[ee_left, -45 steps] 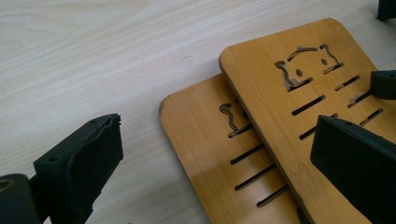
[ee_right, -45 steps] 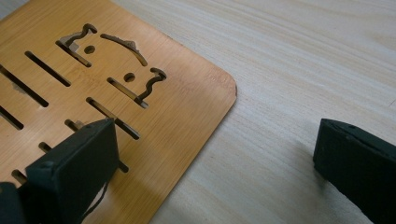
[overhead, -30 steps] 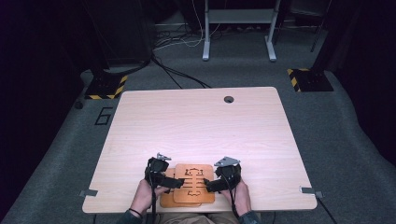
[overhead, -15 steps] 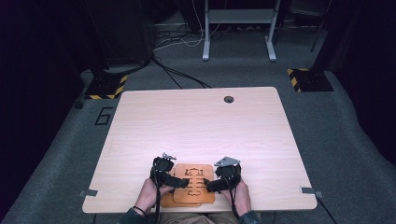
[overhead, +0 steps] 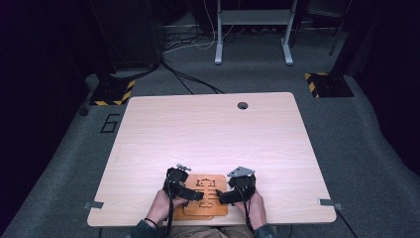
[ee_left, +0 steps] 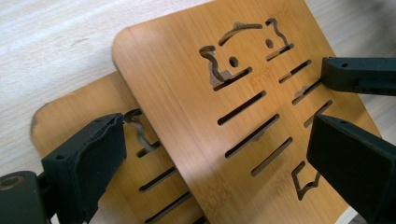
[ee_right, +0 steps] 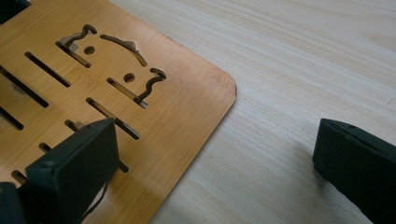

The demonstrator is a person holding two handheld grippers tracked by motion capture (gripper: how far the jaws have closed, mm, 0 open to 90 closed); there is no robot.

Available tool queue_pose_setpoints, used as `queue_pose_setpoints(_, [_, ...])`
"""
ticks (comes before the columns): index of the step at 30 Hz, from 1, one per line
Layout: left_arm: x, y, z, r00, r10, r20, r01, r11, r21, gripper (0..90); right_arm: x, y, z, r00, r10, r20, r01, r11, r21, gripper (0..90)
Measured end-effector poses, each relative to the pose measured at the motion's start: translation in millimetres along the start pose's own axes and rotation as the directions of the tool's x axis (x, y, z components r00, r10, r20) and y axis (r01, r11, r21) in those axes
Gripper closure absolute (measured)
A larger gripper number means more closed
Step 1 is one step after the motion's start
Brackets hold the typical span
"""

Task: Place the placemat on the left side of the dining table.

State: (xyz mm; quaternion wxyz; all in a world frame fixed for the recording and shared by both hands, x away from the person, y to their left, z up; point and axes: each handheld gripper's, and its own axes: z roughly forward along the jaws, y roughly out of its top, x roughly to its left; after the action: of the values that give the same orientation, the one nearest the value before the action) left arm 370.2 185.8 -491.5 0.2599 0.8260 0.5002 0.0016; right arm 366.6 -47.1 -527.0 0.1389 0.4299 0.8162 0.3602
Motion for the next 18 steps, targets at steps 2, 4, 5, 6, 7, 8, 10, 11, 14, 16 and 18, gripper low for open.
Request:
queue_pose_setpoints(2, [-1.3, 0.7, 0.6, 1.0, -0.001, 0.002, 0.001, 1.0, -0.001, 5.1, 0.0, 0.0, 0.0, 1.0, 0.0, 0.0, 0.0, 1.0, 0.0, 0.0])
queue_pose_setpoints(4, [-2.3, 1.3, 1.0, 0.9999, -0.002, 0.012, 0.002, 1.0, -0.002, 5.9, -0.1, 0.0, 0.0, 1.0, 0.0, 0.0, 0.0, 1.0, 0.0, 0.0])
queue_pose_setpoints(5, [-2.7, 1.6, 0.7, 0.9998, 0.003, 0.019, -0.003, 1.0, 0.003, 6.3, 0.0, 0.0, 0.0, 1.0, 0.0, 0.0, 0.0, 1.0, 0.0, 0.0])
queue_pose_setpoints(6, [-3.2, 1.8, 0.6, 0.9995, 0.001, 0.033, -0.001, 1.0, 0.007, 6.9, 0.0, 0.0, 0.0, 1.0, 0.0, 0.0, 0.0, 1.0, 0.0, 0.0])
queue_pose_setpoints(7, [-3.6, 2.1, 0.6, 0.9993, 0.004, 0.038, -0.004, 1.0, 0.009, 7.9, 0.0, 0.0, 0.0, 1.0, 0.0, 0.0, 0.0, 1.0, 0.0, 0.0])
queue_pose_setpoints(8, [-4.3, 2.4, 0.8, 0.9994, 0.004, 0.036, -0.004, 0.9999, 0.012, 7.7, 0.0, 0.0, 0.0, 1.0, 0.0, 0.0, 0.0, 1.0, 0.0, 0.0])
queue_pose_setpoints(10, [-5.0, 2.8, 1.3, 0.9994, -0.001, 0.035, 0.001, 1.0, 0.009, 7.4, 0.1, 0.0, 0.0, 1.0, 0.001, 0.001, -0.001, 1.0, 0.0, 0.0])
queue_pose_setpoints(11, [-4.5, 3.2, 0.9, 0.9993, 0.001, 0.038, -0.002, 0.9999, 0.015, 7.3, 0.1, 0.0, -0.1, 1.0, 0.002, 0.001, -0.002, 1.0, 0.0, 0.0])
queue_pose_setpoints(14, [-4.5, 4.6, 0.4, 0.9991, -0.008, 0.042, 0.007, 0.9997, 0.022, 6.9, 0.1, -0.1, -0.2, 1.0, 0.005, 0.003, -0.005, 1.0, 0.0, 0.0])
queue_pose_setpoints(16, [-3.7, 5.6, -0.1, 0.9989, -0.011, 0.046, 0.01, 0.9995, 0.029, 6.8, -0.2, -0.2, -0.2, 1.0, 0.001, 0.004, -0.001, 1.0, -0.001, 0.0])
queue_pose_setpoints(18, [-2.7, 6.7, -0.6, 0.9986, -0.017, 0.051, 0.015, 0.9993, 0.036, 6.8, -0.2, -0.3, -0.3, 1.0, 0.002, 0.005, -0.002, 1.0, -0.001, 0.0])
